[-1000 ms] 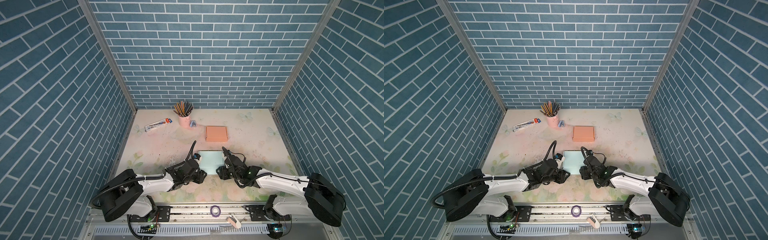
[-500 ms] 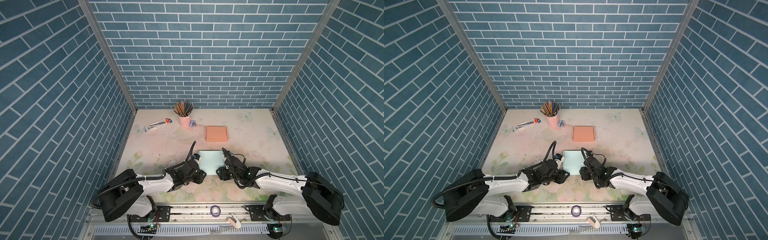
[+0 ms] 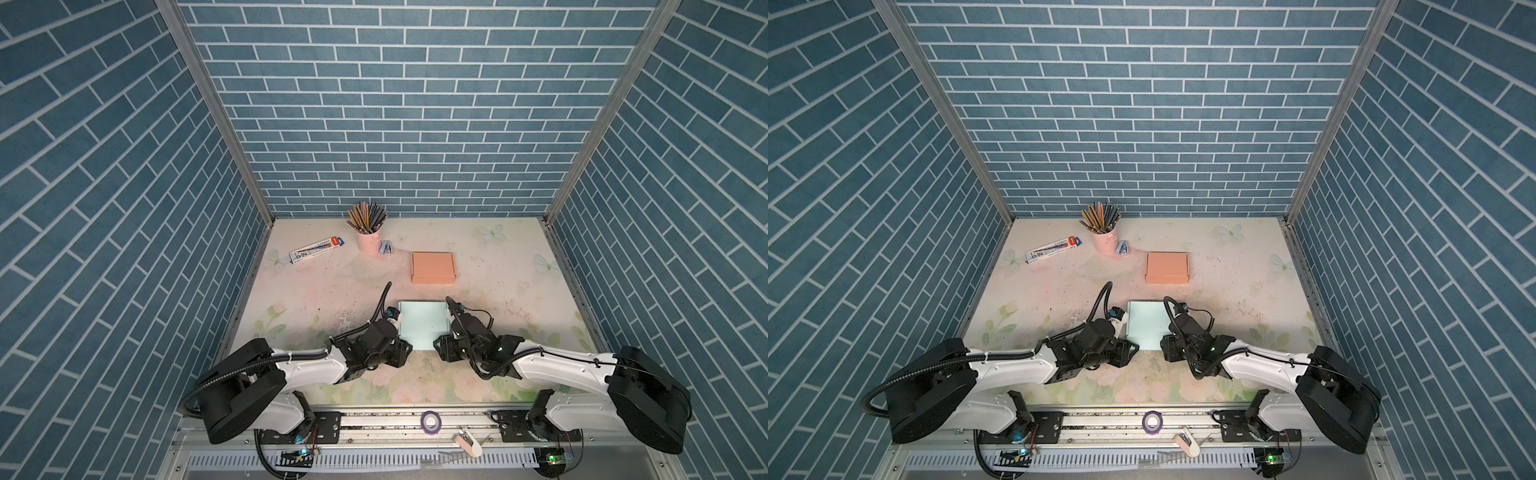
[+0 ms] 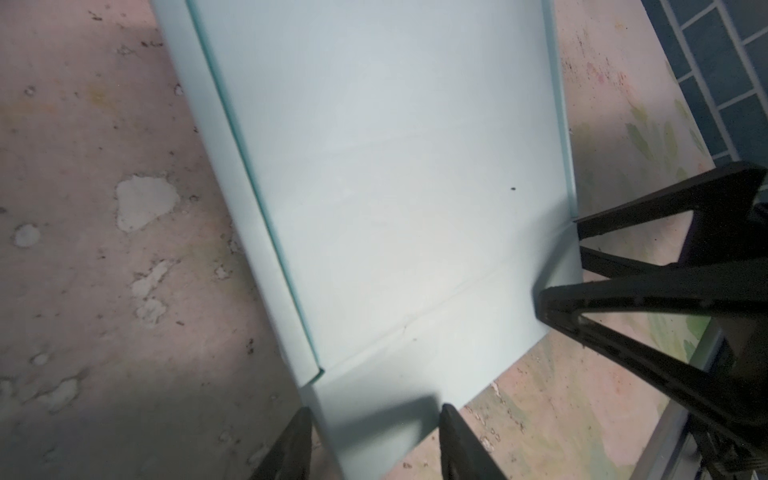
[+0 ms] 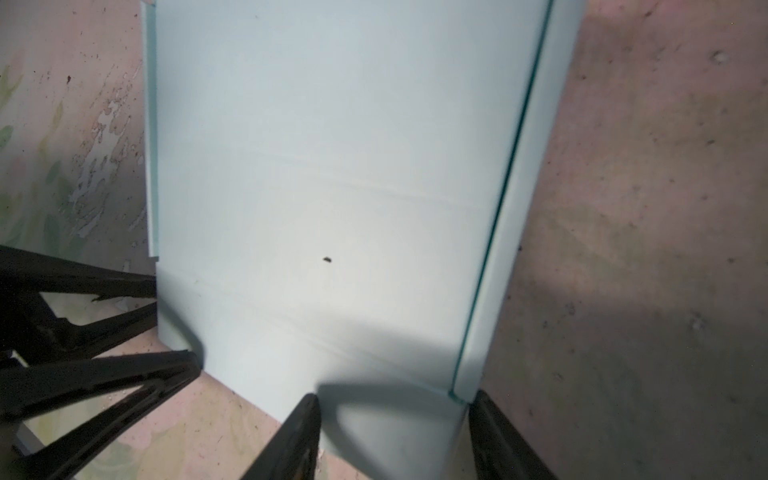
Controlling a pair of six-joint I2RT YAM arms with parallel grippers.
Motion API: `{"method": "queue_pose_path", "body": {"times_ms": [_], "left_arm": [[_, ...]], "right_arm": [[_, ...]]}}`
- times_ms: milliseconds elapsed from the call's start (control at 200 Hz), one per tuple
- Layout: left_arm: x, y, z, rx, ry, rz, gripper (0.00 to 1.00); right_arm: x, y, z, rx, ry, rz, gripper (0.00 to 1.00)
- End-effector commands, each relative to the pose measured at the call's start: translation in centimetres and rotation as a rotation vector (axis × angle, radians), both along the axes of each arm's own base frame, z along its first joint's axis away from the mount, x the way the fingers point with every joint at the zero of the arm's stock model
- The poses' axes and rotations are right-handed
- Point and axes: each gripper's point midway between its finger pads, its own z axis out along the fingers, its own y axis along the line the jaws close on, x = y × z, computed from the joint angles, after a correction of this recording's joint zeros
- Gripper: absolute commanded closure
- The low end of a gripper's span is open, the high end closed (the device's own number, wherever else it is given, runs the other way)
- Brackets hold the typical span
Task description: Fold the paper box
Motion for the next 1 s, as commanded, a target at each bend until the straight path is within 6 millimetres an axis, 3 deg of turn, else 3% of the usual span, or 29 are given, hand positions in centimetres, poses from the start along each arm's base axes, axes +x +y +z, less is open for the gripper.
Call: {"method": "queue_pose_path", "body": {"times_ms": [0,480,995], "left_arm": [[0.0,-0.1,0.6,-0.020,-0.017,0.006,0.50],[0.2,1.0,2.1,0.031,-0.041,-0.034,0.47],[0.9,0.3,1.0,0.020,-0.004,-0.043,0.47]], "right_arm": [[-0.1,0.0,-0.4,-0.002,0.012,-0.018,0.43],[0.1,0.1,-0.4,-0.004,0.007,-0.021,0.46],[0.4,0.7,0.0,0.005,0.008,-0.013,0.46]]}}
